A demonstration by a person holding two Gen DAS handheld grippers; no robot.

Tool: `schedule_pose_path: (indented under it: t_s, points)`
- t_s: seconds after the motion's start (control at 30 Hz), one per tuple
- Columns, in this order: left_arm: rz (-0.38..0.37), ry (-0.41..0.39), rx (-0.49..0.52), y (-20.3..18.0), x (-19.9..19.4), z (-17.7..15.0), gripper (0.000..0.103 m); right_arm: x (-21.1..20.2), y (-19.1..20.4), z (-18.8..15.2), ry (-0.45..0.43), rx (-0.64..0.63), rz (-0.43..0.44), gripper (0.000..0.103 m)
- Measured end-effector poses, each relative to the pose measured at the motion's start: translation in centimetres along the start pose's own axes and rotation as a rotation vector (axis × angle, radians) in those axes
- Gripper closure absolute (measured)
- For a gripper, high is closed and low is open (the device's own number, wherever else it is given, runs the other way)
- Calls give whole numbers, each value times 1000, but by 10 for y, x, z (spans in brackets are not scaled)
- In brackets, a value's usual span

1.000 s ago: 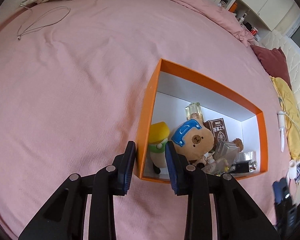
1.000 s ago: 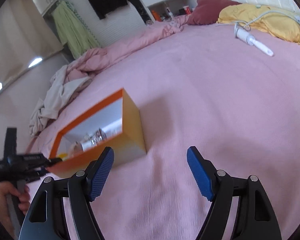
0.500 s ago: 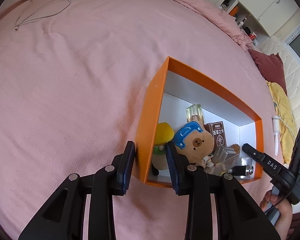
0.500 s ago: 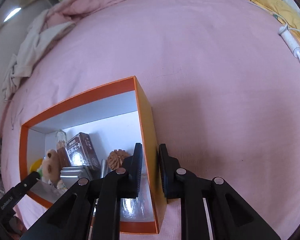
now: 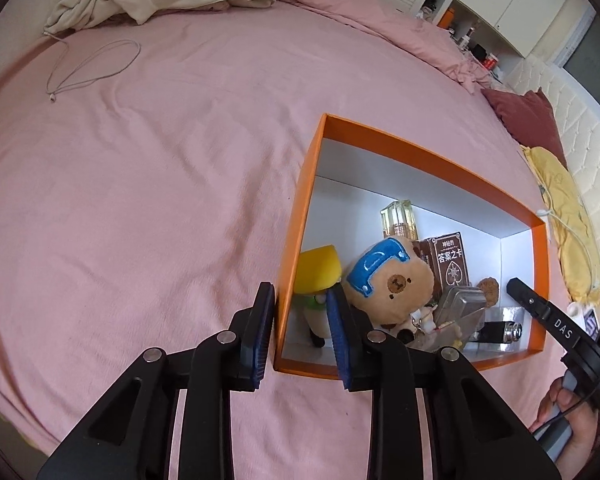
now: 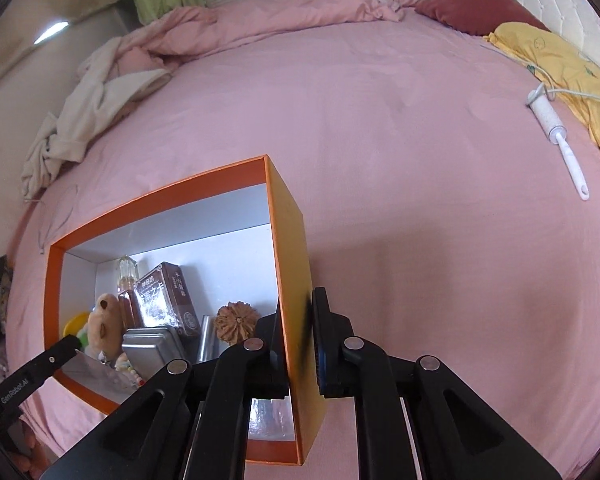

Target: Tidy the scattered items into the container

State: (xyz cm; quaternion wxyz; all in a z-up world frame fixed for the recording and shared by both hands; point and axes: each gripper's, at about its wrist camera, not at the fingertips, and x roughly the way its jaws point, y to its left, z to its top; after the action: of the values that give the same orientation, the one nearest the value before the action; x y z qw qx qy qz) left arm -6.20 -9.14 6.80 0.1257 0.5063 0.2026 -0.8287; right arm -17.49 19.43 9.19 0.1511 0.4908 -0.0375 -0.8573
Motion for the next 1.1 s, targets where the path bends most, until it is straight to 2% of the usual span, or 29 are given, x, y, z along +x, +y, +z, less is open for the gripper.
schedule_pose_path:
  t_s: [0.1, 0.27, 0.37, 0.47, 0.6, 0.7, 0.73, 0.8, 0.83, 0.87, 0.93, 1.0, 1.07, 1.1]
  points:
    - [4, 1, 7, -4, -12, -14, 75, -22, -5, -13, -7, 15, -4, 94]
    - [11, 1, 19, -11, -32, -36, 75, -35, -14, -49, 29, 74, -19, 94]
    - [24, 46, 12, -5, -10, -51, 74, -23, -19, -68, 72, 81, -41, 94]
    - [-6, 23, -19, 2, -2, -60, 73, -2, -18, -86, 121, 41, -82, 94]
    - [6, 30, -7, 0, 0, -57, 73, 6, -27, -93, 103, 66, -40, 94]
    - [2, 37, -4, 0, 2, -56, 72, 6, -23, -94, 96, 50, -53, 94]
    - [-12, 49, -10, 1, 4, -56, 69, 6, -23, -94, 90, 50, -55, 94]
    - [-39, 74, -23, 2, 9, -57, 55, 7, -24, -95, 85, 54, -49, 94]
    - [-48, 89, -46, 4, 11, -59, 46, 8, -26, -95, 82, 58, -42, 94]
    - [-52, 106, -83, 7, 12, -61, 41, 8, -28, -95, 71, 68, -29, 92]
    - [-62, 123, -159, 14, 9, -65, 41, 0, -38, -95, 11, 129, 18, 88]
    - [-67, 55, -203, 21, -12, -60, 41, -18, -43, -95, -81, 187, 46, 62]
    - [-43, -25, -206, 25, -39, -50, 41, -43, -40, -90, -186, 183, 49, 50]
    - [-28, -65, -195, 24, -53, -45, 41, -57, -36, -86, -230, 163, 44, 47]
